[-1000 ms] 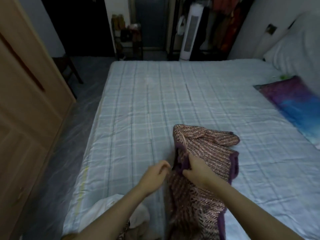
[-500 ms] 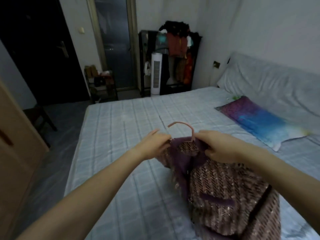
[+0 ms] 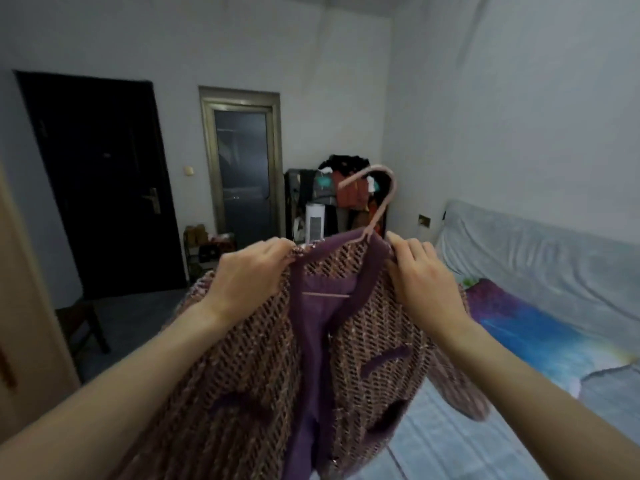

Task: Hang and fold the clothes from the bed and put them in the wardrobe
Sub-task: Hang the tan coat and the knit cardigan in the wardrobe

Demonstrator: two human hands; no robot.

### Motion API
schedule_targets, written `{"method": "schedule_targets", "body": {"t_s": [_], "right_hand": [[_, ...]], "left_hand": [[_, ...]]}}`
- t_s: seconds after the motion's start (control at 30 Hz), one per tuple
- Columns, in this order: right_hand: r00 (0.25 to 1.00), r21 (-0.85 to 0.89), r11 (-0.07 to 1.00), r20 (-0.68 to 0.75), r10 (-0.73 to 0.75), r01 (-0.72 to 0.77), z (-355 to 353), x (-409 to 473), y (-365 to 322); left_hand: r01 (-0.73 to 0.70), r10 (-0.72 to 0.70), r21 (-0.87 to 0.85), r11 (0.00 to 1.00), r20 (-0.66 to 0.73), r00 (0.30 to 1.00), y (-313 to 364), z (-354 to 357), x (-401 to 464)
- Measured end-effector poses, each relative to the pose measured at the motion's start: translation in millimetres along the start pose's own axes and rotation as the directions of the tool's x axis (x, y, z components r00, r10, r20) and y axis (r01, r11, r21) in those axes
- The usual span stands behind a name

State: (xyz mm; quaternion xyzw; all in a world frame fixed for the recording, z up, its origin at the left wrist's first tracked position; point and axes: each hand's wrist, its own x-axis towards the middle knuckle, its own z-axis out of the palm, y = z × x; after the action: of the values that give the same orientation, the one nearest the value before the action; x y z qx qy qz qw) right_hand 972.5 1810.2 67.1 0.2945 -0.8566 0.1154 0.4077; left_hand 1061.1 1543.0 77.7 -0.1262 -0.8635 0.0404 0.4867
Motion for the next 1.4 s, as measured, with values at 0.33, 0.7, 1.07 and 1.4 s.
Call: {"method": "schedule_targets", "body": {"t_s": [0.33, 0.7, 1.07, 1.4], "right_hand": [[0.935, 0.194, 0.916, -0.033, -0.352, 0.351, -2, 57, -83], [0.790, 0.233, 0.757, -0.125, -0.600, 0.611, -20, 92, -192], [0.668, 0.352, 0.571, -0.312, -0.676, 0.742, -68, 89, -269], [0.529, 0.479, 0.309, -0.439, -0.726, 0.822, -123, 43, -355]], "left_hand": [[-0.239, 0.137, 0.345, 0.908, 0.294, 0.946, -77, -138, -17], [-0.005, -0.345, 0.656, 0.755, 0.403, 0.848, -80, -256, -82], [0.019, -0.595, 0.832, 0.555, 0.380, 0.708, -6, -387, -104], [0.044, -0.831, 0.953, 0.301, 0.240, 0.502, 88, -487, -147]]}}
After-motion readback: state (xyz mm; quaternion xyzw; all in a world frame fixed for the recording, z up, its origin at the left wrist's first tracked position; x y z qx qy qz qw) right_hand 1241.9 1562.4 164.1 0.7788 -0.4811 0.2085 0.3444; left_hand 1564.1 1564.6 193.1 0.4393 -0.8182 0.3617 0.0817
